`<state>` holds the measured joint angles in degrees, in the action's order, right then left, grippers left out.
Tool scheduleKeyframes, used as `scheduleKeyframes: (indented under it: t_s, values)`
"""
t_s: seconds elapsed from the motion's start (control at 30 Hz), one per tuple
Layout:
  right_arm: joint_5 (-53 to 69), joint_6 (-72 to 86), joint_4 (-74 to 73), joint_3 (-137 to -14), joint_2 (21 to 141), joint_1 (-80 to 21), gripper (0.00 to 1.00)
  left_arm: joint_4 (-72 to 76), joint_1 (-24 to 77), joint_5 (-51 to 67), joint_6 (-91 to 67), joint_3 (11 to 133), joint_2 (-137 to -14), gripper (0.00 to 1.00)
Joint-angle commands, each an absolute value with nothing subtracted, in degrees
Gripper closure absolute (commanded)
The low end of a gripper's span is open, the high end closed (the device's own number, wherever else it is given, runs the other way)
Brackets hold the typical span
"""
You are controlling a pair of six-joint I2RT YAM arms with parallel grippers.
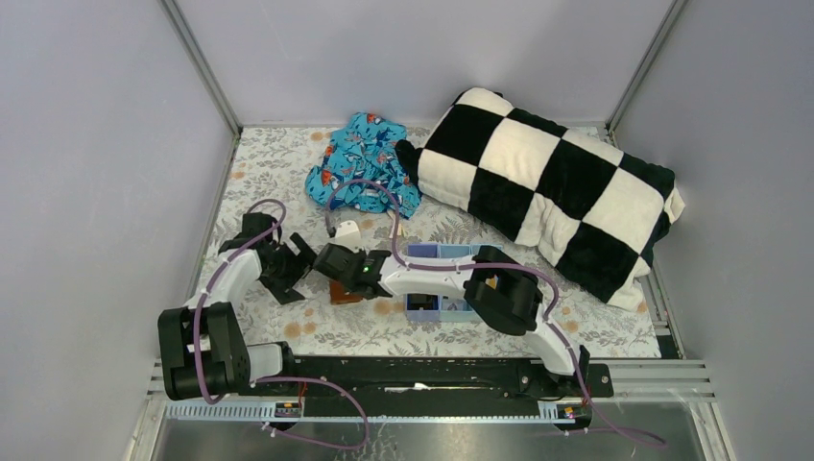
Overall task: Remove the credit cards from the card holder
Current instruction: Open the card holder at the center of the board.
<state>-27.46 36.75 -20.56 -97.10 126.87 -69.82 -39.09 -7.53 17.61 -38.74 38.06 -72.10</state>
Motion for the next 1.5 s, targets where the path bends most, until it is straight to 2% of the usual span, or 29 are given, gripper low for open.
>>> scheduleKeyframes:
  t_s: [0.0, 0.43, 0.6, 0.9, 1.03, 1.23, 1.47]
  values:
    - [-24.6, 37.1, -15.6, -91.9, 119.9, -69.5, 1.00, -37.2, -7.1, 19.1, -39.4, 38.3, -70.1, 0.05]
    - [-11.1, 42.7, 3.2, -69.2, 100.0, -63.0, 1.00, -39.1, -4.9, 19.4, -35.9, 42.4, -66.3, 0.05]
    - [-4.8, 42.1, 4.8, -70.9, 97.1, -62.7, 1.00, -42.3, -5.1, 16.4, -34.7, 46.7, -65.9, 0.04]
    - [5.8, 45.2, 6.0, -74.8, 100.8, -62.7, 1.00, -46.2, -5.5, 13.9, -33.4, 50.6, -65.7, 0.04]
    - [3.7, 44.7, 3.9, -74.1, 100.5, -62.6, 1.00, -46.2, -5.4, 14.7, -33.7, 49.5, -65.3, 0.03]
    - [-3.3, 43.8, -2.8, -70.1, 99.1, -60.9, 1.00, -39.6, -5.3, 24.4, -38.1, 41.3, -64.8, 0.05]
    - [-13.6, 40.4, -13.0, -67.4, 99.3, -60.8, 1.00, -38.9, -5.2, 24.7, -37.7, 40.3, -63.8, 0.06]
